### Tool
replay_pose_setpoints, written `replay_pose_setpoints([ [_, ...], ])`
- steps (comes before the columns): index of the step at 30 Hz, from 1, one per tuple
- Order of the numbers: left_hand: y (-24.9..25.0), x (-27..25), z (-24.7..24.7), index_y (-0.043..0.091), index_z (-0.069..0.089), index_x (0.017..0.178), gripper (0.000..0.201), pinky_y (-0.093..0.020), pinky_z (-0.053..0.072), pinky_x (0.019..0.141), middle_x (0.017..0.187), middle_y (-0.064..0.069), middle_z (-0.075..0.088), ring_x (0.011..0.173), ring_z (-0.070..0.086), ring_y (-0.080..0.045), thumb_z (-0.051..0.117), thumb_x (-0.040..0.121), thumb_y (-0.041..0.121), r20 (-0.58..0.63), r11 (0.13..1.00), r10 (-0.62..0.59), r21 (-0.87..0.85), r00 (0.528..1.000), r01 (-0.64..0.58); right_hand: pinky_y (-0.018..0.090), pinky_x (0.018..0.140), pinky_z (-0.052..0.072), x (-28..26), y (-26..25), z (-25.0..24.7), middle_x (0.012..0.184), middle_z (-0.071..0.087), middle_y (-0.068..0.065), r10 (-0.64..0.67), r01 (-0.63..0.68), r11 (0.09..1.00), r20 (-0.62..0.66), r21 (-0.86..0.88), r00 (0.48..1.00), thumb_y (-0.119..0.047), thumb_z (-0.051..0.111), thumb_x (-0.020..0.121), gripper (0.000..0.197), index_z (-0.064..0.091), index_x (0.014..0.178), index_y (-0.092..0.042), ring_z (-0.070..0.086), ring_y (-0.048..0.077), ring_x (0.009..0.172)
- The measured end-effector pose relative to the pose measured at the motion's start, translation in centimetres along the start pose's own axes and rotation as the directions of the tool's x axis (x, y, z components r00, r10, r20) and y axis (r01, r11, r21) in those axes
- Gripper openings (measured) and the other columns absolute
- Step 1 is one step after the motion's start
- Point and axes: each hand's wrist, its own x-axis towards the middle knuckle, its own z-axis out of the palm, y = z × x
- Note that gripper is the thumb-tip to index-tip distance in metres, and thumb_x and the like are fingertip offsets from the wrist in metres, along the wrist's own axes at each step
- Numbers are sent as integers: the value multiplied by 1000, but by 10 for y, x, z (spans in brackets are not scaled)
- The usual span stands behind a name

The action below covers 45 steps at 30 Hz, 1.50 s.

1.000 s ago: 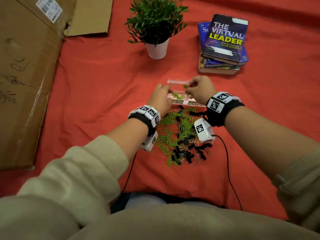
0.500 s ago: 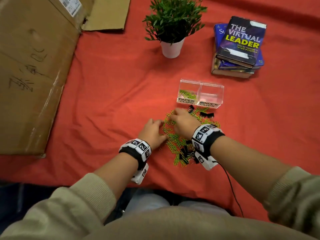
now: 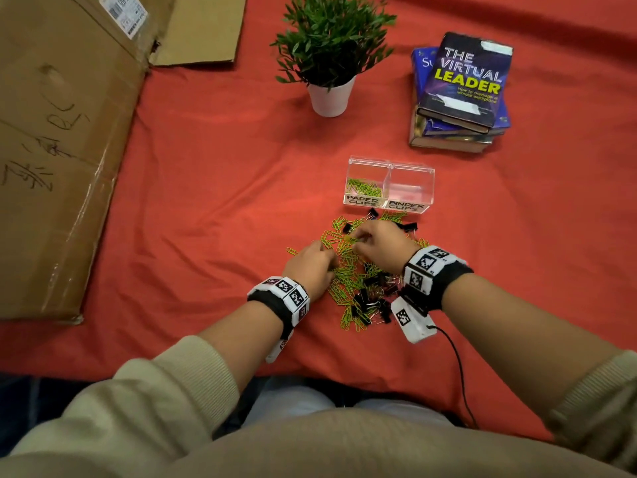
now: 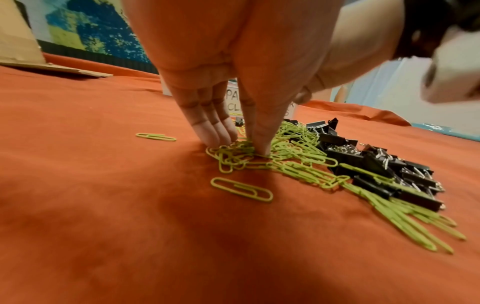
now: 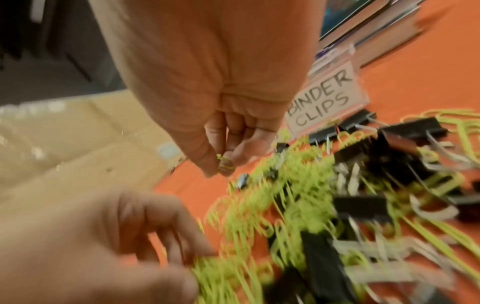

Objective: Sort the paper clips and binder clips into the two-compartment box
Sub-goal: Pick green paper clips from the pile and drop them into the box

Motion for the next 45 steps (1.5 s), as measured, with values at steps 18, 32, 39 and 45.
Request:
replay_pose_setpoints([
  [18, 9, 23, -41, 14, 67, 96, 10, -24, 43, 65, 91, 1, 66, 76, 59, -14, 58, 92, 16, -116, 951, -112, -301, 987, 73, 16, 71, 49, 33, 5, -45, 119, 59, 7, 58, -60, 998, -322, 4, 945, -13, 56, 91, 26, 63, 116, -12, 57, 9, 74],
  [32, 61, 116, -93, 13, 67, 107, 20, -39, 53, 88, 109, -11, 69, 99, 64, -29, 56, 91, 15, -130, 996, 25, -80, 991, -36, 41, 89, 47, -10, 8, 51, 118, 43, 15, -84, 79, 948, 0, -309, 997, -14, 57, 89, 45, 44, 131, -2, 44, 30, 110],
  [39, 34, 64, -69, 16, 64, 103, 15, -34, 52, 85, 107, -2, 55, 89, 59, -18, 59, 88, 17, -231, 975, 60, -196, 971, -106, 41, 86, 47, -9, 18, 51, 112, 50, 16, -143, 135, 920, 4, -367, 990, 0, 50, 87, 19, 56, 105, 3, 47, 31, 105],
  [45, -3, 1, -15, 21, 59, 114, 43, -38, 49, 93, 112, -2, 53, 107, 56, -21, 70, 77, 37, 53, 998, -7, -63, 999, 11, 33, 94, 39, -7, 20, 48, 113, 53, 11, -96, 94, 938, 9, -335, 995, -4, 51, 91, 17, 54, 107, -4, 44, 25, 109],
])
